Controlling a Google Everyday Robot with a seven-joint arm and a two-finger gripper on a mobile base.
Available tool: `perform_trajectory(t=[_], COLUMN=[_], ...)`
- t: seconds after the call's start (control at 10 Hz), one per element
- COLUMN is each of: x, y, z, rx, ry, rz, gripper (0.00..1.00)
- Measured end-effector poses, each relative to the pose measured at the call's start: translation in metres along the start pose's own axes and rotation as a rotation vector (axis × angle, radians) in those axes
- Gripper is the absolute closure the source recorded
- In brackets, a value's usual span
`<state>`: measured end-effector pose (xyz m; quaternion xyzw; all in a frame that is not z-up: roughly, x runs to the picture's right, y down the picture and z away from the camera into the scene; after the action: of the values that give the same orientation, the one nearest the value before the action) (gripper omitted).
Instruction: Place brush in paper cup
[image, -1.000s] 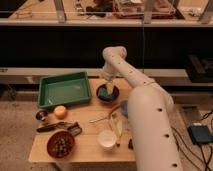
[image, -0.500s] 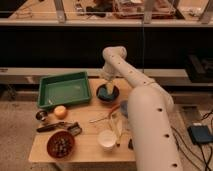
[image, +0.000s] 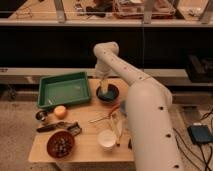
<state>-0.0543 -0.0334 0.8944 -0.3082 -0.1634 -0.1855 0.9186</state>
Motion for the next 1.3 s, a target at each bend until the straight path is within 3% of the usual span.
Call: perform_trajectory(t=[0.3,0.7,0.9,1.3], x=[-0.088,-0.21,-0.237,-0.239], y=[0.001,0.037,0.055,0.057], z=[-0.004,0.008,0.008,0.009], rx=[-0.041,-0.082,-0.087,-0.088], ry=[-0.039,-0.11,-0.118,-0.12], rz=[-0.083,-0.219,-0.261,-0.263], gripper=[0.2,0.2,0.2,0.2])
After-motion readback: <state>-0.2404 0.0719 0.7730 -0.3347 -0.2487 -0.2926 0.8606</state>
